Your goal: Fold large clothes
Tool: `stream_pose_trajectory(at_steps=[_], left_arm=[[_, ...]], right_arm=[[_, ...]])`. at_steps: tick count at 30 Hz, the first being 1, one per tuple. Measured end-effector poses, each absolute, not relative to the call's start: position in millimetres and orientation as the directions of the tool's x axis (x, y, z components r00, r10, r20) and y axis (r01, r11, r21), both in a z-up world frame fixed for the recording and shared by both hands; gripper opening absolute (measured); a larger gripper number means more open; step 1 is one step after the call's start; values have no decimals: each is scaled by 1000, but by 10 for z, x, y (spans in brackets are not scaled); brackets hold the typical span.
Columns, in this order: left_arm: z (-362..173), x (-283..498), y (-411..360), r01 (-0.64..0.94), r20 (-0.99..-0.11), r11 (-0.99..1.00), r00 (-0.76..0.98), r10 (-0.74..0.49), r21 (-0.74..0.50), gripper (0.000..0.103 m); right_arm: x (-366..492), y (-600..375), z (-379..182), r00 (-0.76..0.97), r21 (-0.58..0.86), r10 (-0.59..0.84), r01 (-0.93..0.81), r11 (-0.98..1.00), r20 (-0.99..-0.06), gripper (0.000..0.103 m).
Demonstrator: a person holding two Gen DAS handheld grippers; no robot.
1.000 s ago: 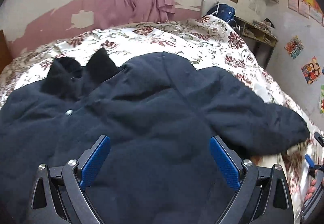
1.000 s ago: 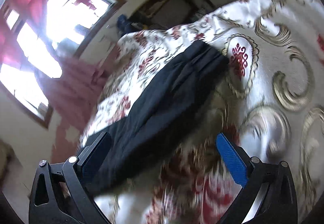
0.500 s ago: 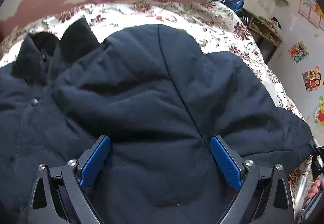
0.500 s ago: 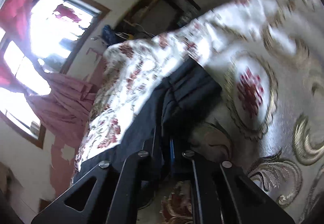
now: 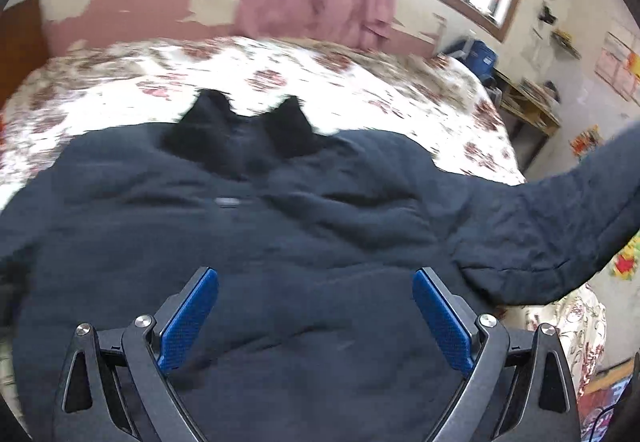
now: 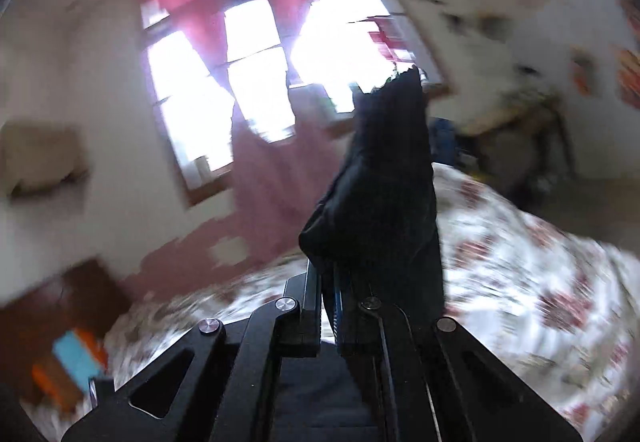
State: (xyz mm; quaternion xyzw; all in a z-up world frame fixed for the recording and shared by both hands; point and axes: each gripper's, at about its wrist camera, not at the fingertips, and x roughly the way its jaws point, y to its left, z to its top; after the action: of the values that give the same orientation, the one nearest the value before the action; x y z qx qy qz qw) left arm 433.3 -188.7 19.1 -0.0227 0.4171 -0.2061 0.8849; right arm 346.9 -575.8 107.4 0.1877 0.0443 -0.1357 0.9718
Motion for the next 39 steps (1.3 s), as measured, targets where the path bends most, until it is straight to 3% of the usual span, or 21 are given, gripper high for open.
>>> stream_pose_trajectory(at_steps=[5, 9, 14, 21, 23, 25, 27, 31, 36, 38, 39], left_arm=[[383, 4248, -859, 228, -720, 954, 627, -299, -197, 98], [464, 4154, -175, 140, -702, 971, 672, -236, -192, 98], [371, 4012, 497, 56, -705, 979, 687, -179, -194, 97], [127, 3983, 712, 57, -700, 971, 683, -207, -232, 97], [87, 3986, 669, 77, -690, 968, 687, -226, -240, 97], [43, 4027, 577, 96, -683, 963, 687, -246, -251, 97], [-5, 4088, 423, 127, -676, 955, 682, -280, -267, 97], [-86, 4160, 52, 200, -655, 943, 680, -329, -265, 97], [-303, 4285, -466, 251, -690, 955, 664, -288, -158, 97], [-421, 4332, -612, 246, -713, 964, 657, -244, -103, 97], [-475, 4363, -654, 240, -724, 967, 652, -226, -85, 97]], right_arm=[[4109, -4636, 1147, 978, 185, -85, 121, 975, -188, 5], [4532, -3810, 862, 958, 97, 40, -13, 995, -284, 5], [4814, -3001, 132, 876, 58, 147, -136, 989, -459, 5], [4838, -2357, -1105, 672, -9, 137, -209, 978, -728, 8], [4805, -2278, -1210, 639, -21, 139, -237, 971, -757, 17], [4718, -2314, -1162, 623, 19, 191, -272, 962, -758, 65], [4560, -2430, -1010, 622, 58, 240, -299, 953, -746, 74], [4259, -2764, -778, 651, 55, 261, -320, 946, -713, 74], [4306, -3671, -695, 747, -44, 2, -41, 998, -665, 74], [4407, -4159, -773, 748, -16, -80, 92, 996, -659, 62], [4451, -4342, -823, 738, 1, -107, 145, 989, -666, 48]])
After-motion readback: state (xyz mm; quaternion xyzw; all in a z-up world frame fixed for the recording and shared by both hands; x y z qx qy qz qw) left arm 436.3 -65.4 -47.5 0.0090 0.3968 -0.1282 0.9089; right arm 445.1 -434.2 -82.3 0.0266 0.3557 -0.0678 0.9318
